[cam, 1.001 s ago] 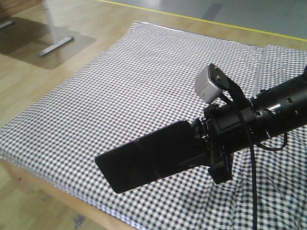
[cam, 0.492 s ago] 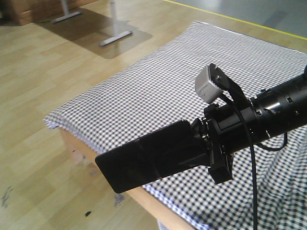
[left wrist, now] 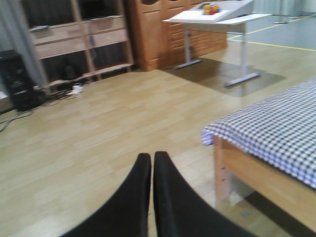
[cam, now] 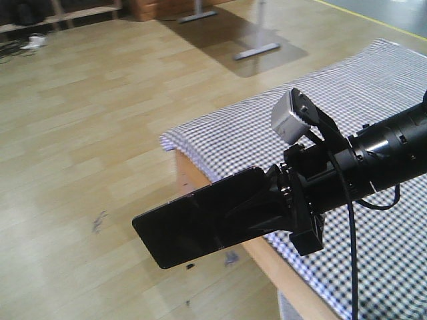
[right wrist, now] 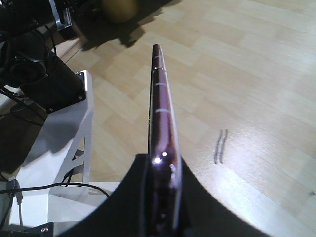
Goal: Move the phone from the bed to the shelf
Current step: 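Hold the phone raised in the right gripper while turning away from bed, then carry the phone in the right gripper while driving across the floor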
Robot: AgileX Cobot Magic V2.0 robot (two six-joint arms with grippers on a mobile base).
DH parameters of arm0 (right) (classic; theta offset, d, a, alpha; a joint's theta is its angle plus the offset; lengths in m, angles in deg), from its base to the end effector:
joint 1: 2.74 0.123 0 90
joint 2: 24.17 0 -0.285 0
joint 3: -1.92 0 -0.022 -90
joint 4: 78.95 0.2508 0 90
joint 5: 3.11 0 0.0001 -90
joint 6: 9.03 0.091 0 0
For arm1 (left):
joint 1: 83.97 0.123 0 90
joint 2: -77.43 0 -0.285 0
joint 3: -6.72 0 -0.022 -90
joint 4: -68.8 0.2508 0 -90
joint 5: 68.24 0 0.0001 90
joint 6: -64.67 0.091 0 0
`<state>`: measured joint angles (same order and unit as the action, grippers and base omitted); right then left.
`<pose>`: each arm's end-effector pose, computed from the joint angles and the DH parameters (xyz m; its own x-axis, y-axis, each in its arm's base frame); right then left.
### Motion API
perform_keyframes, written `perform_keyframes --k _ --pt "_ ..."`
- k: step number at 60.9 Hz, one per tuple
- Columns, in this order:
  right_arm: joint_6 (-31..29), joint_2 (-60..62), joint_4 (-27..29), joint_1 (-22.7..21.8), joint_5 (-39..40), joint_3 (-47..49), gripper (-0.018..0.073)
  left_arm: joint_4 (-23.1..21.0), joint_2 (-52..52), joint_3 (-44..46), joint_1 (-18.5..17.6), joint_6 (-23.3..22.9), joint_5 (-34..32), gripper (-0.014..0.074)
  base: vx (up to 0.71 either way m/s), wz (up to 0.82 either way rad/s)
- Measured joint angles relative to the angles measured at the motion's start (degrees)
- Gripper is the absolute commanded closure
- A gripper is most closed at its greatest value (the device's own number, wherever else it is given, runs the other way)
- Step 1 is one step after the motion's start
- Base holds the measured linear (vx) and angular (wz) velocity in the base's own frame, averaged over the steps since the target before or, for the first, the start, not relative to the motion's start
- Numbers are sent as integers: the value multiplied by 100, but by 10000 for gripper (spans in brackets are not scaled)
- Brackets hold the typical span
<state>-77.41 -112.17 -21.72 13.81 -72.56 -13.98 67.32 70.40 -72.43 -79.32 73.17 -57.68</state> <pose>0.2275 0.1424 0.3165 -0.4048 -0.5318 -0.7439 -0.9143 0.2226 0.3384 0.0561 0.0041 0.1858 -0.1254 0.1129 -0.9857 -0.0615 0.9907 0.1213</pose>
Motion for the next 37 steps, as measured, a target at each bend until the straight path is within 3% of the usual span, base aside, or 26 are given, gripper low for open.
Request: perform_keyframes --k 37 --pt "0 0 5 0 0 0 562 0 0 0 0 0 0 595 -16 61"
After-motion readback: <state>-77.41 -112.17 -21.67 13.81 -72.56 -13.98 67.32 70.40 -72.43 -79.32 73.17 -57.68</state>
